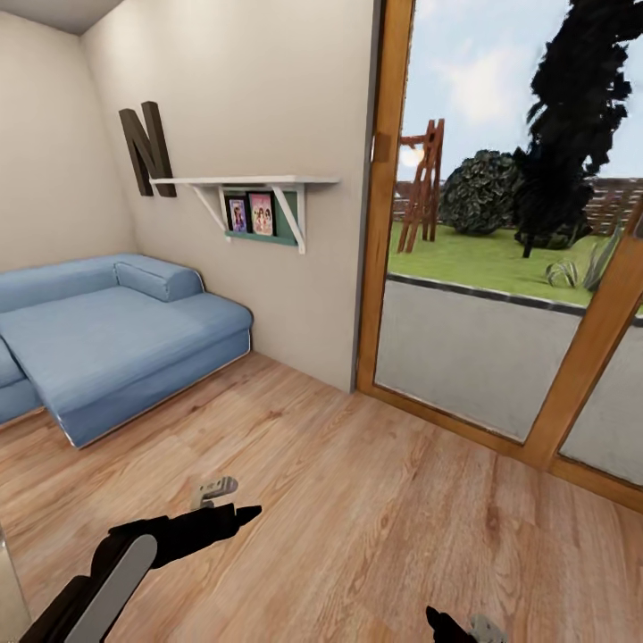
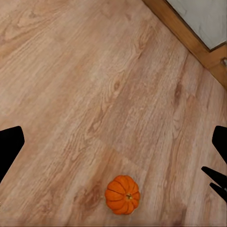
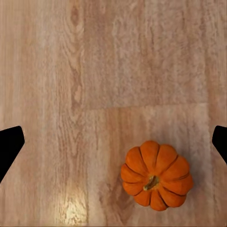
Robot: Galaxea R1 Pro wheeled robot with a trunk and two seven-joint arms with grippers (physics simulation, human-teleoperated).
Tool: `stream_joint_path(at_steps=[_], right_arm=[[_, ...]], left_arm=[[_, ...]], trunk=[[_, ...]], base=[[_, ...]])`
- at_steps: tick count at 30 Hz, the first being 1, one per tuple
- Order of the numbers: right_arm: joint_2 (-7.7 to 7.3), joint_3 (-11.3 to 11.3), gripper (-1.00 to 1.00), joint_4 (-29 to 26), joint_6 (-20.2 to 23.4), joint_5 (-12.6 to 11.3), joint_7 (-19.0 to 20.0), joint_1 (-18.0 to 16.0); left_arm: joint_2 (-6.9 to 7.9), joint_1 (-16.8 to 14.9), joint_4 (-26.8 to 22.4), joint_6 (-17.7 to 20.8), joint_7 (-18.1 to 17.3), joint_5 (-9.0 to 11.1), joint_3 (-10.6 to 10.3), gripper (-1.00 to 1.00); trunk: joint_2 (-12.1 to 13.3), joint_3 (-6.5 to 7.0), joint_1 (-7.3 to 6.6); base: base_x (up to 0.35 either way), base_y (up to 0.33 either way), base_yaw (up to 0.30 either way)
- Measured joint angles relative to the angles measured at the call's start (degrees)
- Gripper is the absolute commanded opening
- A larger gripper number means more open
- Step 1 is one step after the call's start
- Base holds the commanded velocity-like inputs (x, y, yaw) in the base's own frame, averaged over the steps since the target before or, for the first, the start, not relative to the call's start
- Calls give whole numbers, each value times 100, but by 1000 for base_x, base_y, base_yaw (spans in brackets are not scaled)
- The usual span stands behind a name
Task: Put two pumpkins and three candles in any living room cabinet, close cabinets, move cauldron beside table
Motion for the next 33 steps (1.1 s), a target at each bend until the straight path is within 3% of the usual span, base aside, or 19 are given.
stream_joint_path(at_steps=[4, 8, 13, 15, 17, 20, 27, 29, 33], right_arm=[[8, 5, 100, -15, -20, 0, 212, 1], [12, 8, 100, -15, -45, 0, 295, 1], [13, 8, 100, -17, -55, -1, 308, 1], [13, 9, 100, -14, -58, -1, 310, 1], [13, 9, 100, -15, -59, -1, 311, 1], [13, 9, 100, 10, -154, -8, 311, 1], [13, 10, 100, 40, -243, -9, 307, 0], [13, 10, 100, 42, -250, -9, 309, 1], [14, 10, 100, 45, -255, -9, 310, 1]], left_arm=[[11, 0, -77, 118, 0, 11, 30, 100], [7, -2, -241, 736, -5, 25, 71, 100], [10, -3, -342, 1002, -8, 24, 107, 100], [12, -2, -358, 1040, -11, 33, 281, 100], [13, -2, -365, 1079, -14, 106, 427, 100], [23, -3, -371, 1225, -16, 380, 597, 100], [39, -5, -379, 1274, -16, 506, 614, 100], [118, -4, -384, 1276, -19, 519, 631, 100], [211, -1, -383, 1271, -117, 789, 647, 100]], trunk=[[-122, -54, 67], [-122, -54, 67], [-241, -108, 132], [-321, -144, 176], [-401, -180, 220], [-521, -233, 286], [-683, -306, 374], [-762, -341, 417], [-923, -413, 505]], base=[[0, 0, 0], [0, 0, 0], [0, 0, 0], [0, 0, 0], [0, 0, 0], [0, 0, 0], [0, 0, 0], [0, 0, 0], [0, 0, 0]])
